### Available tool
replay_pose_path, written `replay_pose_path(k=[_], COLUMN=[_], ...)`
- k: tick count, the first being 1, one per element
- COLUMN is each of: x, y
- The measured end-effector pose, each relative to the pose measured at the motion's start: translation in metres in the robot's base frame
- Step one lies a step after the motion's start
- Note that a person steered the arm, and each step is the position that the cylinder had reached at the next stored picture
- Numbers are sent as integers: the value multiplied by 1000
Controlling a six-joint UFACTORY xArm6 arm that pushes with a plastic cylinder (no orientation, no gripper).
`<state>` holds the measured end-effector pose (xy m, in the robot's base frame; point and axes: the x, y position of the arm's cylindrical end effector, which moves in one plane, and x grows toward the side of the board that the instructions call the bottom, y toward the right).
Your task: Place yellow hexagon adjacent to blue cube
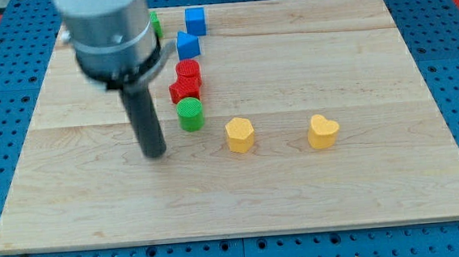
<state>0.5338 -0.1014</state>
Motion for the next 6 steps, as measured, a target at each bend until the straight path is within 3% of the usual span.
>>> replay_pose_path(k=[1,6], x=[14,-135], y=[69,192])
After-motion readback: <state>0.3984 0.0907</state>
